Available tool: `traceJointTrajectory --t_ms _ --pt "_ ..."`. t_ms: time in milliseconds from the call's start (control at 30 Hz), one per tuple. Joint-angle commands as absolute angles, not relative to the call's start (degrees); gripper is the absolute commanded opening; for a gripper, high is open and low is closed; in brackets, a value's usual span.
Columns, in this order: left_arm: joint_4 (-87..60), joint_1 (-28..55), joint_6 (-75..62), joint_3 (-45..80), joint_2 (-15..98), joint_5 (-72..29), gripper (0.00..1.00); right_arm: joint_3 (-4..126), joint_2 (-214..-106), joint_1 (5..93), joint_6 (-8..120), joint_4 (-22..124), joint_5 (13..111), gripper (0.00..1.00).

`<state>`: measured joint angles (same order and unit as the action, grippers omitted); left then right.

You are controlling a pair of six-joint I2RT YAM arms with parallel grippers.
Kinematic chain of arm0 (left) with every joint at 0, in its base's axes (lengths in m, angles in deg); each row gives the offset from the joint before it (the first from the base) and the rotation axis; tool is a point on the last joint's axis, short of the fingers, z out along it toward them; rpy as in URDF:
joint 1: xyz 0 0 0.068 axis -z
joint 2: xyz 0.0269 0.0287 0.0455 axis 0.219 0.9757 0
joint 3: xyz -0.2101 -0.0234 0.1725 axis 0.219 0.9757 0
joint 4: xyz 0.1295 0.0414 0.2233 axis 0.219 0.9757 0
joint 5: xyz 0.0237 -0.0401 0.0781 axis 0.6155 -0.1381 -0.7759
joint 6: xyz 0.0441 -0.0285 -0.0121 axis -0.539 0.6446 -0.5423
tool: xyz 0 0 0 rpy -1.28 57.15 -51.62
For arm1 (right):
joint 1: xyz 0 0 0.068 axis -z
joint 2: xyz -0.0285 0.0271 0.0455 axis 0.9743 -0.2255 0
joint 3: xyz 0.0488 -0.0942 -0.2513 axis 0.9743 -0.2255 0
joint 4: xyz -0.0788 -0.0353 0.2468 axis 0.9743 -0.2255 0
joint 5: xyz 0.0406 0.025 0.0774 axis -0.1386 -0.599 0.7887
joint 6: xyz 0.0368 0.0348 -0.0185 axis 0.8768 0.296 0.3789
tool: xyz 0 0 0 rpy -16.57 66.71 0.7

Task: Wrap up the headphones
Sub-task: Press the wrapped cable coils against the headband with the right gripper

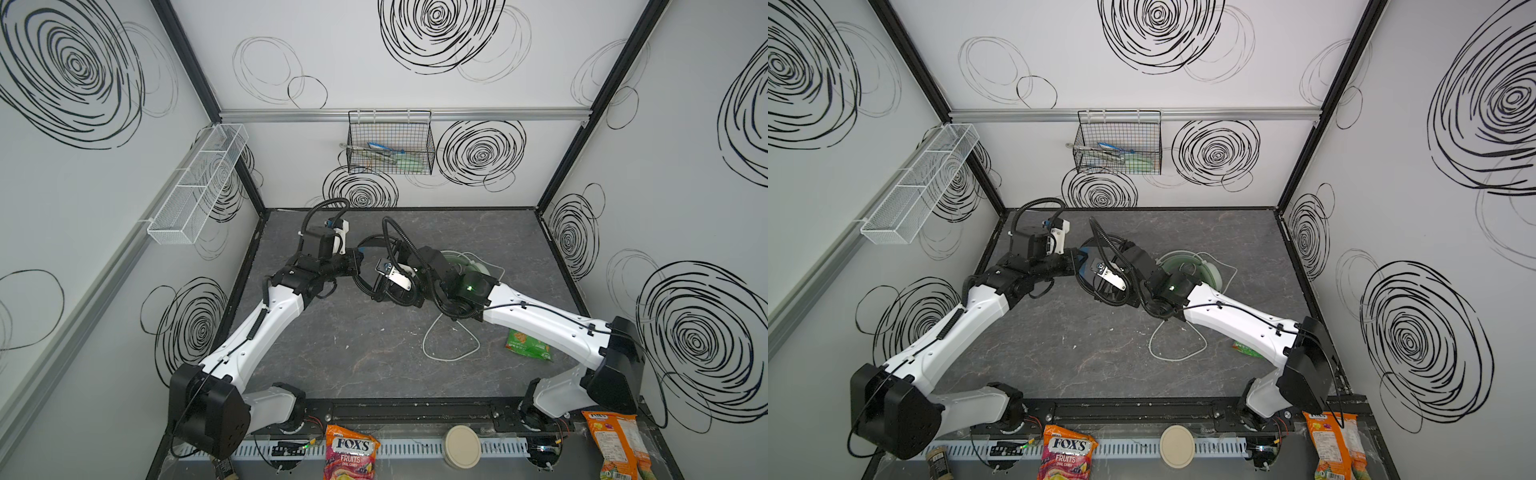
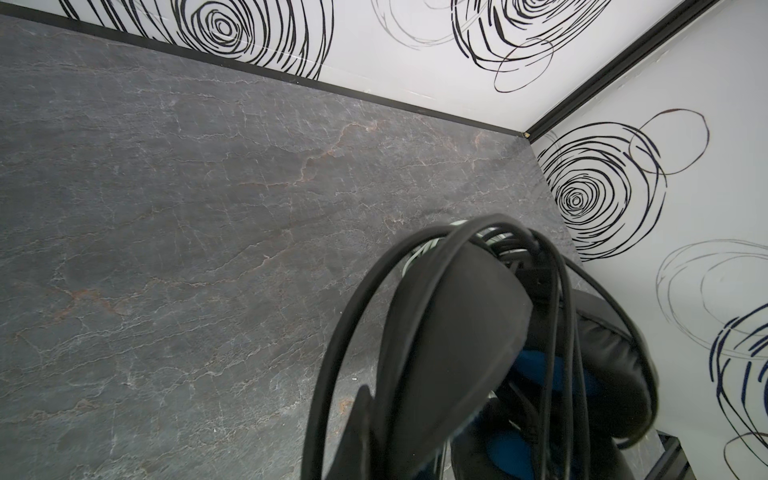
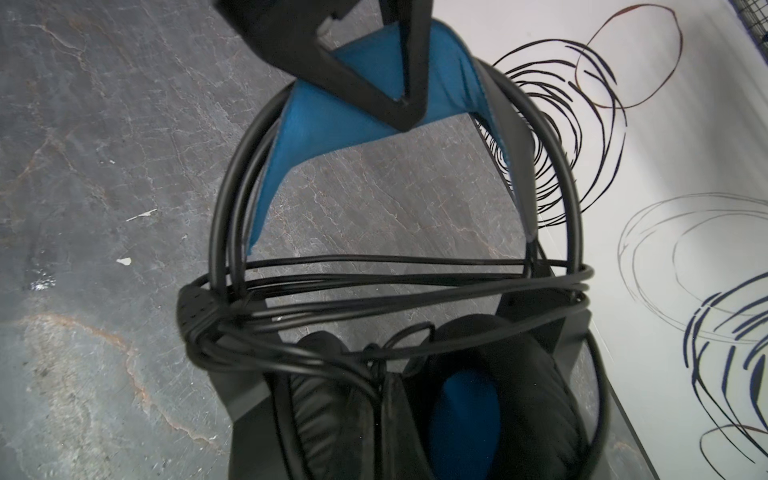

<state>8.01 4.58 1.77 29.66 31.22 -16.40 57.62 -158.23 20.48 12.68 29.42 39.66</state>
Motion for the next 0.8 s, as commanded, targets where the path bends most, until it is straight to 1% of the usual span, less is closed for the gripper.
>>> traceJointTrajectory --t_ms 0,133,233,433,467,667,700,767 --pt "2.17 4.22 3.62 28.59 29.63 -13.76 0.00 59.44 -159.94 21.41 13.03 30.79 35.00 0.00" --pt "1.85 4.22 4.14 28.85 29.26 -13.91 0.00 58.10 -160.59 23.04 13.32 31.08 30.50 0.00" --pt "1.83 4.22 4.17 29.11 29.16 -13.85 0.00 56.73 -159.33 25.02 13.97 31.03 28.94 0.00" --pt "1.43 4.42 4.10 28.53 29.35 -12.13 0.00 56.45 -160.01 25.69 14.27 31.50 30.12 0.00" --pt "1.46 4.63 4.05 28.25 29.43 -11.74 0.00 56.72 -160.41 25.52 14.36 31.58 30.52 0.04" --pt "0.82 5.87 5.21 28.20 29.49 -10.64 0.00 57.08 -160.31 24.81 14.55 32.29 35.73 0.38" --pt "0.08 5.85 5.83 28.59 29.38 -10.09 0.00 56.71 -159.96 24.75 14.50 32.31 35.98 0.42" --pt "-0.76 6.06 6.65 29.17 29.35 -9.37 0.00 56.22 -159.63 24.72 14.62 32.34 36.35 0.43"
